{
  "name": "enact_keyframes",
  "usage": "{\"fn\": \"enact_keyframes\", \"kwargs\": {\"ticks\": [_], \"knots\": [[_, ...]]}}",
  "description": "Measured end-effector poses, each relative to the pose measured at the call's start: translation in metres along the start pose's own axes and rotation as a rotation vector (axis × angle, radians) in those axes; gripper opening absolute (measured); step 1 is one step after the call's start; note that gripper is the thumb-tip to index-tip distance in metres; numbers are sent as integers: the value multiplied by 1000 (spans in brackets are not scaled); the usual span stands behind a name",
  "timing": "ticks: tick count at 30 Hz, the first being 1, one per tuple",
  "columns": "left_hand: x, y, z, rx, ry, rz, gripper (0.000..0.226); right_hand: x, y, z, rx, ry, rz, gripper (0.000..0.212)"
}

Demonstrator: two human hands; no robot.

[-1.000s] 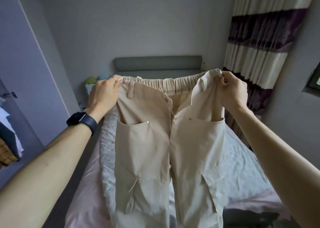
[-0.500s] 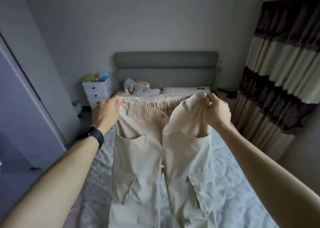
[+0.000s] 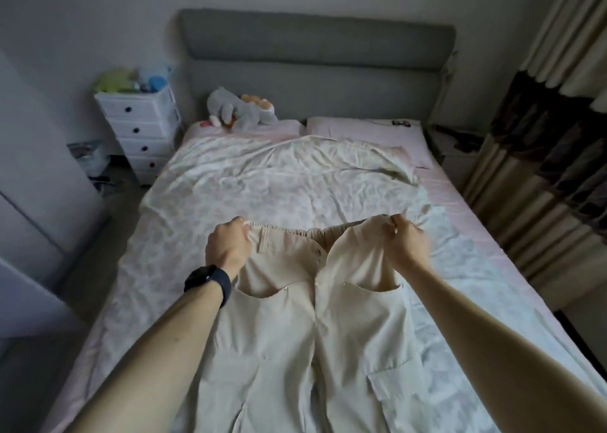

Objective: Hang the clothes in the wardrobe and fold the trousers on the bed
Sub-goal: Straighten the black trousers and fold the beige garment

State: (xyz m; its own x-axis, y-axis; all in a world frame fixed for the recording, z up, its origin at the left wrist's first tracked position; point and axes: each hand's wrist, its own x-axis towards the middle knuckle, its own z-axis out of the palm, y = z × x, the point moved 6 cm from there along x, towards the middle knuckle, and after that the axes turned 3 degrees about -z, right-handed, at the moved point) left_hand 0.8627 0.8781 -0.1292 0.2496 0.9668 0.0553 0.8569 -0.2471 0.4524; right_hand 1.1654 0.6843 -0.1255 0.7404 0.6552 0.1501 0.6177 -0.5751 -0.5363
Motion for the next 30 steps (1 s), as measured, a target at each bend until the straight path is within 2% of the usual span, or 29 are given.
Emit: {"fn": "enact_keyframes", "kwargs": {"ticks": [1, 4, 7, 9, 12, 15, 19, 22, 24, 26, 30], "knots": [[24, -8, 37, -18, -4, -44, 28, 23, 12, 38, -3, 3, 18, 18], [45, -17, 96, -96, -62, -94, 30, 46, 41, 84, 83, -17, 84, 27], [62, -33, 176, -219, -193, -83, 51, 64, 83, 152, 141, -148, 145, 50], [50, -46, 218, -192, -298, -81, 60, 55, 110, 185, 114, -257, 165, 57], [-2, -50, 264, -4, -253, 24, 58, 29, 158, 221, 36, -384, 226, 58], [-82, -17, 289, -39, -122, 186, 53, 11, 200, 234, 20, -456, 299, 62], [-173, 30, 318, -44, -139, 261, 39, 8, 222, 239, 87, -511, 377, 66], [-236, 63, 338, 14, -209, 197, 42, 7, 227, 247, 151, -567, 369, 70], [-268, 81, 362, 87, -343, 94, 62, 8, 230, 253, 180, -597, 366, 69], [-295, 93, 386, 136, -479, -103, 81, 7, 238, 260, 199, -632, 364, 67], [-323, 109, 415, 202, -536, -253, 102, 1, 248, 269, 204, -685, 392, 67]]}}
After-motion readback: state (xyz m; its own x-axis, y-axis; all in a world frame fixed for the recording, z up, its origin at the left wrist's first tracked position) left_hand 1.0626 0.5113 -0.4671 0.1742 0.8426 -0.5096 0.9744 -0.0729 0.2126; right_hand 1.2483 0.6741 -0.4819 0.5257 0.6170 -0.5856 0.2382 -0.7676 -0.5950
